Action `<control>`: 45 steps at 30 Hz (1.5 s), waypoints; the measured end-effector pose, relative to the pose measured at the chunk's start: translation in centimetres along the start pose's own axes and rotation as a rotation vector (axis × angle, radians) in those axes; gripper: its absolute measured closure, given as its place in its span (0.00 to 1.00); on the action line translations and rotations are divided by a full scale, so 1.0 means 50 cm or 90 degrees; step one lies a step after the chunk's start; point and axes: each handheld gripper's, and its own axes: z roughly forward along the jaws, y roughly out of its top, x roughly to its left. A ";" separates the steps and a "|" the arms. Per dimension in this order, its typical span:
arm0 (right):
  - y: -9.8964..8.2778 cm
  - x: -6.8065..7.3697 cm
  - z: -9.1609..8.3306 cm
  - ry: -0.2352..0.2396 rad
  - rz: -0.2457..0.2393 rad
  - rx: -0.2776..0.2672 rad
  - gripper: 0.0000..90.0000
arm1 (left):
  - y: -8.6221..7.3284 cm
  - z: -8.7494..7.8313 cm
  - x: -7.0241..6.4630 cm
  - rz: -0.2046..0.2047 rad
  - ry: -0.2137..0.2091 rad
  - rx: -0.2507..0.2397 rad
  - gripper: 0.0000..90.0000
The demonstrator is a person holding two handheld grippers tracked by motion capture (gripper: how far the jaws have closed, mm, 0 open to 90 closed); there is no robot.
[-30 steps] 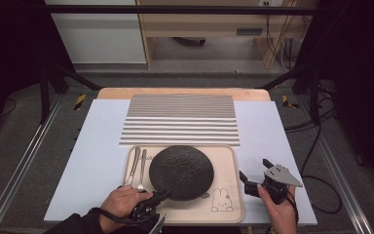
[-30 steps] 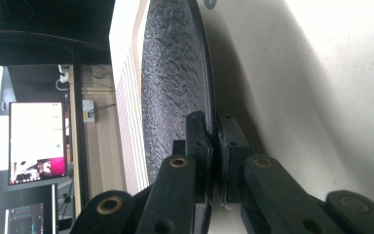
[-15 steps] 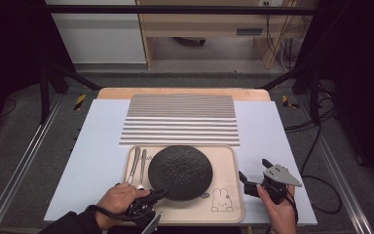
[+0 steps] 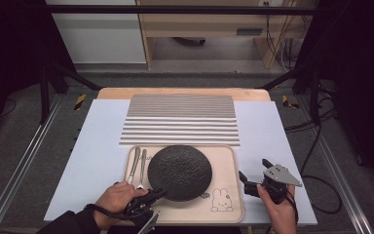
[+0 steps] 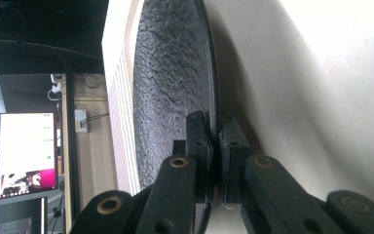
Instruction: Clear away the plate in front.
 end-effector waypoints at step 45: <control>-0.001 0.005 0.003 0.007 -0.009 0.007 0.06 | -0.002 0.009 -0.017 0.005 -0.025 0.009 0.91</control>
